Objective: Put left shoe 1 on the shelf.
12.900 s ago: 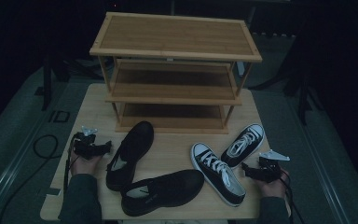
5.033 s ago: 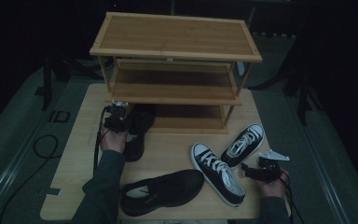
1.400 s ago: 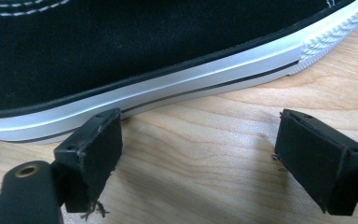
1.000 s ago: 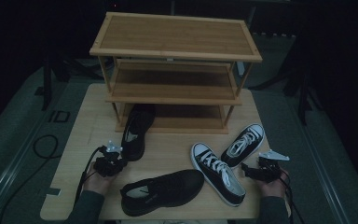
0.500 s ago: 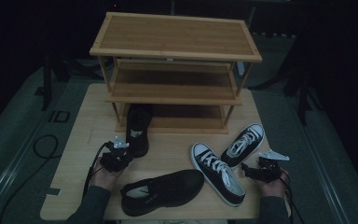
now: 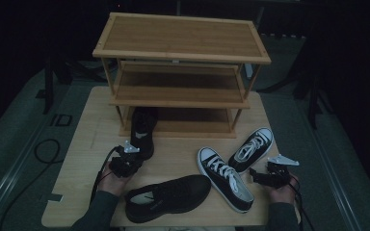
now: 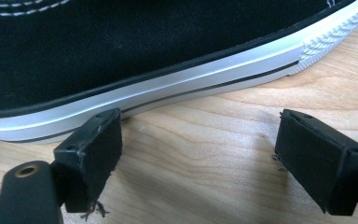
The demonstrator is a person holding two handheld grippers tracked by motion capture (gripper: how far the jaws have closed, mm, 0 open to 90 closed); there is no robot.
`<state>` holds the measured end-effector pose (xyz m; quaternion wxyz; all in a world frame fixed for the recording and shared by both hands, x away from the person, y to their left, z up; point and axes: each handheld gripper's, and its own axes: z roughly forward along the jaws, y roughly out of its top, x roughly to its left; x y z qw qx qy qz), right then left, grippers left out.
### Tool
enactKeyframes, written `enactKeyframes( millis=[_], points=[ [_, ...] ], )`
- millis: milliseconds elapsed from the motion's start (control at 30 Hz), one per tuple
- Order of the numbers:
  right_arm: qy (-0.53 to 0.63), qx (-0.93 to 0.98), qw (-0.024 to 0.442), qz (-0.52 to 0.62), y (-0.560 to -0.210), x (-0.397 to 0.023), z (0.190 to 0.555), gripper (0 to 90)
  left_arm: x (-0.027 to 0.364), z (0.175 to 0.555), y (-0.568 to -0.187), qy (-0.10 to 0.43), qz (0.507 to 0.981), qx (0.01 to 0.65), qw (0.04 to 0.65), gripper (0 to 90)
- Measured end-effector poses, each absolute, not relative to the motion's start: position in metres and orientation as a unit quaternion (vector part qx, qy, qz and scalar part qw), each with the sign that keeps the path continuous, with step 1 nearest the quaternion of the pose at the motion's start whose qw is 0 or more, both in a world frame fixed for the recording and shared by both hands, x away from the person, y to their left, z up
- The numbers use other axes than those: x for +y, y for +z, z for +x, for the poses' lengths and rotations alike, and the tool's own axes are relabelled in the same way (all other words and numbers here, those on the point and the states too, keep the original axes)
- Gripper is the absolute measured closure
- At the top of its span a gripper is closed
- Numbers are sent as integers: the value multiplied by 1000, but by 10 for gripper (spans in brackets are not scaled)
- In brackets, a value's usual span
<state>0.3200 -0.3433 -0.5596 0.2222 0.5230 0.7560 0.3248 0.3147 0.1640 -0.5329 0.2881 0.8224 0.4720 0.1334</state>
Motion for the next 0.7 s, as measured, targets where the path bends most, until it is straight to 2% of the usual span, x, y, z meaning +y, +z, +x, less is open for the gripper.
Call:
enactKeyframes(
  millis=[500,700],
  points=[
    [325,756,222,523,-560,-343,320,149,165,329,-528,143,816,482,285,892],
    [325,756,222,523,-560,-343,320,148,161,332,-526,147,826,468,276,897]
  ],
)
